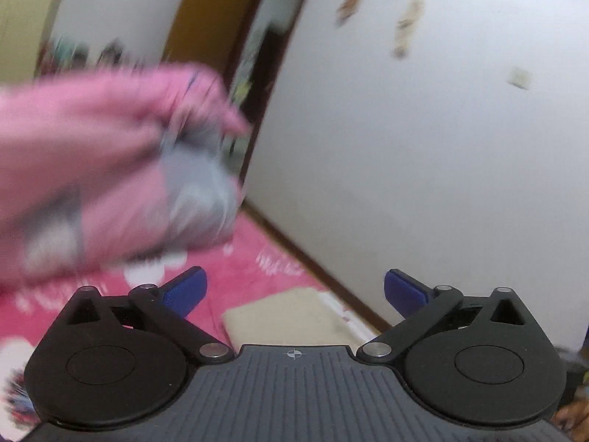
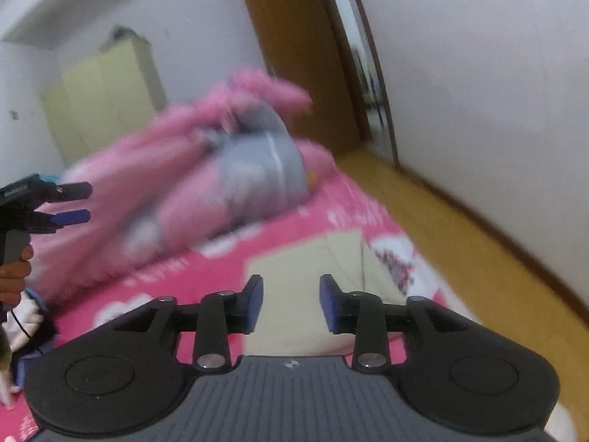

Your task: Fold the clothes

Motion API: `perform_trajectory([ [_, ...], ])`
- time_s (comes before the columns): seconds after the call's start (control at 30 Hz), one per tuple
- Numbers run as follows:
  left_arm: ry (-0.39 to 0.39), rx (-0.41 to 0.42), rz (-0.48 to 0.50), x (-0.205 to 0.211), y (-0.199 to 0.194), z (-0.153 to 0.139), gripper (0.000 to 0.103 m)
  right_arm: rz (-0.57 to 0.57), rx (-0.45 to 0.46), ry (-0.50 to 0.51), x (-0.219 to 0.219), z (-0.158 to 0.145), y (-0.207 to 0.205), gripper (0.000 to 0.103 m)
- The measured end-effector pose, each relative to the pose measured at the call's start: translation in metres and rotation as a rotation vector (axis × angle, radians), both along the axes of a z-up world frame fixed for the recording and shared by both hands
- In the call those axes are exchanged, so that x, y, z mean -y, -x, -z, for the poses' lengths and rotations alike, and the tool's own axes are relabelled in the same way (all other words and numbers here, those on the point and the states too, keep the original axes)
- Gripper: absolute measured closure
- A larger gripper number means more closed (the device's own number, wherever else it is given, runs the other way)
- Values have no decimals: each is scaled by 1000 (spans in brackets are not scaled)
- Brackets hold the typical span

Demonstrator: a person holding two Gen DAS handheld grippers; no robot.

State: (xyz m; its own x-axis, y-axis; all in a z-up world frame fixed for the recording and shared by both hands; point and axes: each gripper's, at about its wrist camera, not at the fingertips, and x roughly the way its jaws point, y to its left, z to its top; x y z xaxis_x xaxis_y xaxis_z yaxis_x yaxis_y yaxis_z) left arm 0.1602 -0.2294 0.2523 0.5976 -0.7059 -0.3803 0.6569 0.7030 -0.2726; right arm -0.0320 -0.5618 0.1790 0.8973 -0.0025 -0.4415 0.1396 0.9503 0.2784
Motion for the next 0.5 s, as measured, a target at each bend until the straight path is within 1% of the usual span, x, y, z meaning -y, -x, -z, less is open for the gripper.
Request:
perform_trajectory([
  [0.03,-11,36,6,-6,21,-16,0,-6,28,14,-7,-14,20,57],
  [0.1,-43,76,20,-16,59,-36,0,-21,65,33,-22,-35,55,55],
  [0.17,-76,82,27,-22,90,-41,0,-27,82,38,-37,-45,82,45],
  [0.2,-98,67,24,-23,103,-38,0,-24,86,44,-44,-46,93,35],
  [0.23,-113,46,19,-24,111,-30,0,-16,88,53,-52,-46,102,28],
  [0.3,-128,3,0,-27,128,-7,0,11,91,75,-68,-37,116,23],
  [0.37,-148,-8,-40,-28,138,22,0,40,88,79,-83,-23,124,18],
  [0.43,-186,13,-136,-28,148,55,0,72,80,71,-97,-5,127,9],
  [0.5,-240,36,-243,-25,155,86,0,112,67,91,-112,11,128,5],
])
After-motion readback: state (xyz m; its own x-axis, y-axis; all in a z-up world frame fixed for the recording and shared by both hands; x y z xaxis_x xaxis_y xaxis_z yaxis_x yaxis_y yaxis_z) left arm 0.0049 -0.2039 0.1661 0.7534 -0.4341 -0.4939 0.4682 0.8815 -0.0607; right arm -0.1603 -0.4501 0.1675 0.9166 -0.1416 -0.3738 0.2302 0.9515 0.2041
